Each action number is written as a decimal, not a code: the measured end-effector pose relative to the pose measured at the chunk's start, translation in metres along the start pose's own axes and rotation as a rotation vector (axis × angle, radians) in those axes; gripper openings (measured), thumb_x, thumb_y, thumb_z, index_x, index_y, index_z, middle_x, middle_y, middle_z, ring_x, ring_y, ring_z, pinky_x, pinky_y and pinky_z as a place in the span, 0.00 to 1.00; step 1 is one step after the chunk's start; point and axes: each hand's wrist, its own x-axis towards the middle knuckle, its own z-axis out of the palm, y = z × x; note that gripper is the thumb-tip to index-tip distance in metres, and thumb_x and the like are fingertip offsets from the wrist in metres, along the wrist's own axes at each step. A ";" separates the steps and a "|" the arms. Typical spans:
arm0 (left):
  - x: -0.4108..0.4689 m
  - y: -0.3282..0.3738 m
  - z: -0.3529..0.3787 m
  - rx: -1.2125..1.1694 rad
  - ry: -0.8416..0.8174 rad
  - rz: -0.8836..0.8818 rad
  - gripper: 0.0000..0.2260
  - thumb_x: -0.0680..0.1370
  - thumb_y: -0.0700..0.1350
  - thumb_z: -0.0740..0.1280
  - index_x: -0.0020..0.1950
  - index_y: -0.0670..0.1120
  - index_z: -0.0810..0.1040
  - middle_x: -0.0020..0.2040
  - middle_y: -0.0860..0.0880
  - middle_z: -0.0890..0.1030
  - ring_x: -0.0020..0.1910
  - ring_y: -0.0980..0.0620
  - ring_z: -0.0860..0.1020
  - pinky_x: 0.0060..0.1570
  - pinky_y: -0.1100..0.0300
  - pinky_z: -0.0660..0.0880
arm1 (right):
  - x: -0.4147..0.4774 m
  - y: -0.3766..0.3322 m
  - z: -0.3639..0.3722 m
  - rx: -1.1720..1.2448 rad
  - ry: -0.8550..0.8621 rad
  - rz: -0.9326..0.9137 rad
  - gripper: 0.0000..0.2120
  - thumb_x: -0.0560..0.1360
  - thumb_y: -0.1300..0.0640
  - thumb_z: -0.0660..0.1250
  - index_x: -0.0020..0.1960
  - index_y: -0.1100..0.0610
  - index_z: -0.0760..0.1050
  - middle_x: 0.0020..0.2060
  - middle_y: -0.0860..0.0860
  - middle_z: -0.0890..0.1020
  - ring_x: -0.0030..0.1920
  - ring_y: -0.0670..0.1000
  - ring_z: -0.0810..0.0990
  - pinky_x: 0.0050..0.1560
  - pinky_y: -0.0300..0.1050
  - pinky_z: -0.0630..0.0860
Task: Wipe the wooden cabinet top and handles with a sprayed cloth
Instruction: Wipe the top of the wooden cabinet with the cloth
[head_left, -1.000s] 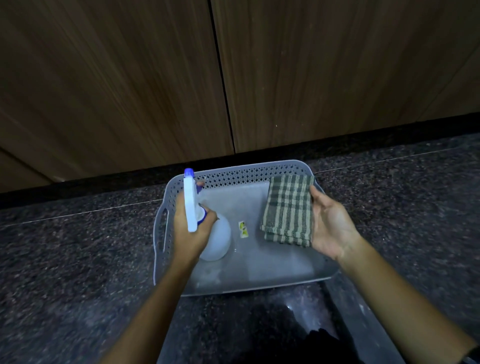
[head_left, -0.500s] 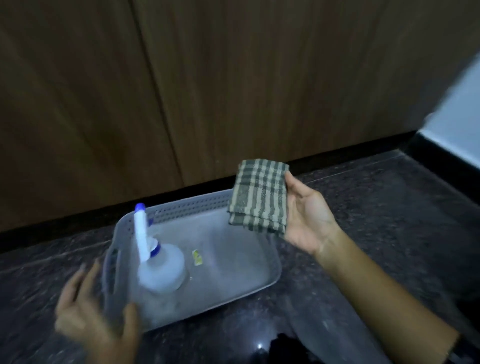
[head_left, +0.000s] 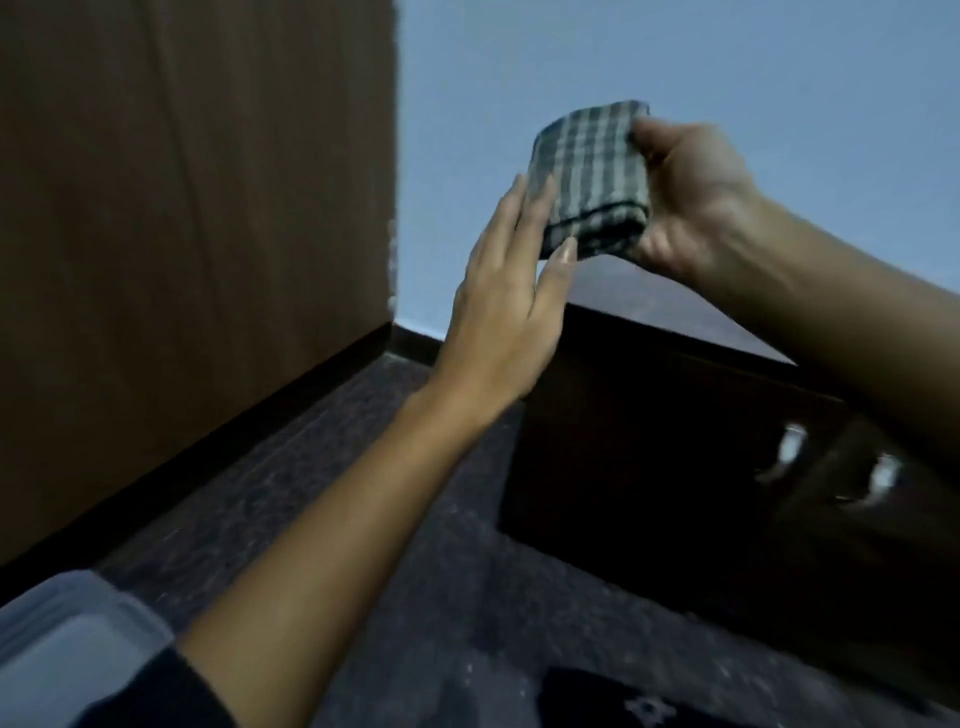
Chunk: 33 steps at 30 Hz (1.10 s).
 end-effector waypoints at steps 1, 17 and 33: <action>0.014 0.000 0.013 0.025 -0.087 0.025 0.22 0.80 0.48 0.54 0.73 0.49 0.57 0.76 0.49 0.55 0.73 0.55 0.52 0.64 0.70 0.48 | 0.000 -0.014 -0.013 0.005 0.052 -0.032 0.24 0.82 0.53 0.47 0.69 0.69 0.64 0.64 0.66 0.74 0.62 0.62 0.75 0.48 0.58 0.76; 0.122 -0.066 0.116 -0.449 -0.107 -0.433 0.26 0.78 0.59 0.42 0.69 0.51 0.66 0.73 0.54 0.61 0.71 0.55 0.58 0.70 0.58 0.50 | 0.079 -0.045 -0.148 -1.071 0.119 -0.408 0.19 0.81 0.55 0.54 0.72 0.50 0.63 0.64 0.55 0.76 0.61 0.56 0.75 0.57 0.43 0.72; 0.108 -0.070 0.145 0.109 -0.202 -0.455 0.28 0.76 0.62 0.43 0.69 0.52 0.65 0.69 0.56 0.67 0.66 0.65 0.61 0.66 0.70 0.54 | 0.102 0.021 -0.168 -1.848 -0.474 -0.479 0.21 0.74 0.48 0.52 0.61 0.50 0.76 0.64 0.50 0.77 0.67 0.54 0.73 0.61 0.55 0.75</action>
